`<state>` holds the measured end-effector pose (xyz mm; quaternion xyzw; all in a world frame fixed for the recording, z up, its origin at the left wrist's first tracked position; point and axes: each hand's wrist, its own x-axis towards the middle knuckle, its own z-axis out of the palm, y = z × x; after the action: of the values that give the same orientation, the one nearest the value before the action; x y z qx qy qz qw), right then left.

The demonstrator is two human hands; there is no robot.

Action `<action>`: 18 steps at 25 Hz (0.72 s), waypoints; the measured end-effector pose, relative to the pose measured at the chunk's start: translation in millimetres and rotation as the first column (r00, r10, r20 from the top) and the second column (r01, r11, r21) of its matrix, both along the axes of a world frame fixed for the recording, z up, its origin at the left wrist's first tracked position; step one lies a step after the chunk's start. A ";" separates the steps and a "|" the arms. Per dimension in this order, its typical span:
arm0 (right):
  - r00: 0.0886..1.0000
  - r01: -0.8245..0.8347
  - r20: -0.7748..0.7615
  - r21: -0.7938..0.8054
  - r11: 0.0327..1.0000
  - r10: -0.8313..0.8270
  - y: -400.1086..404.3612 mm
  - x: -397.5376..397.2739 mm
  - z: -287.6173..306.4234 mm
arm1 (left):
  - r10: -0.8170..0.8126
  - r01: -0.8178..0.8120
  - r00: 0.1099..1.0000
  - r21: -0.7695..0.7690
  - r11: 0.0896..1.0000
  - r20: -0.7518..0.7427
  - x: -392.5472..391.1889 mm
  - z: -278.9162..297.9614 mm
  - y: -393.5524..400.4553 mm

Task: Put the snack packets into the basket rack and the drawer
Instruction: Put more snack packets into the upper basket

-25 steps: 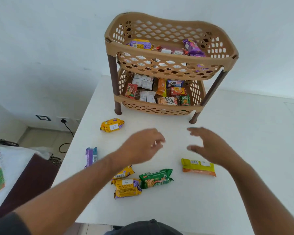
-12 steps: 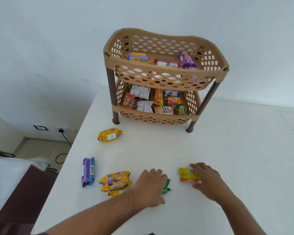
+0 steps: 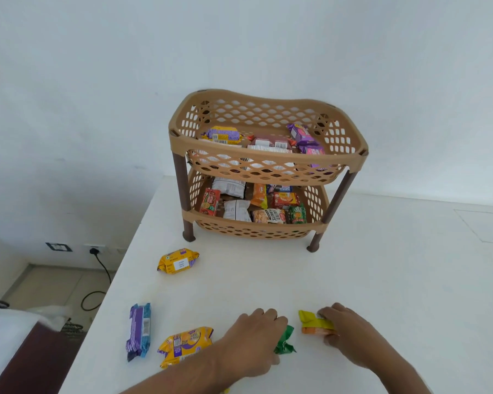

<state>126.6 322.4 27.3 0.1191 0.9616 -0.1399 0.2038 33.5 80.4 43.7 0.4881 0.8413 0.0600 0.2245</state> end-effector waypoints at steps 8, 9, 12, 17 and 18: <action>0.990 -0.132 -0.051 -0.010 0.991 0.131 17.1 -56.7 184.9 | 0.112 -0.135 0.990 0.364 0.922 0.085 -69.4 194.2 -14.1; 0.986 -0.141 -0.099 -0.027 0.990 0.137 19.2 -62.2 213.0 | 0.129 -0.128 0.991 0.400 0.907 0.024 -81.0 217.3 -17.8; 0.957 -0.189 -0.237 -0.077 0.979 0.167 19.9 -84.0 286.1 | 0.199 -0.097 0.969 0.507 0.857 -0.150 -116.5 272.6 -23.9; 0.919 -0.274 -0.285 0.036 0.961 0.273 21.8 -148.0 352.7 | 0.249 -0.058 0.929 0.555 0.830 -0.275 -190.1 313.8 -15.0; 0.914 -0.278 -0.288 0.068 0.958 0.286 22.0 -164.2 359.4 | 0.257 -0.049 0.919 0.557 0.829 -0.301 -206.8 317.0 -11.8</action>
<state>-37.6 344.4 386.8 -0.0401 0.9900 -0.1126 0.0747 -173.3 68.7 360.7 0.4634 0.8538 0.2208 -0.0865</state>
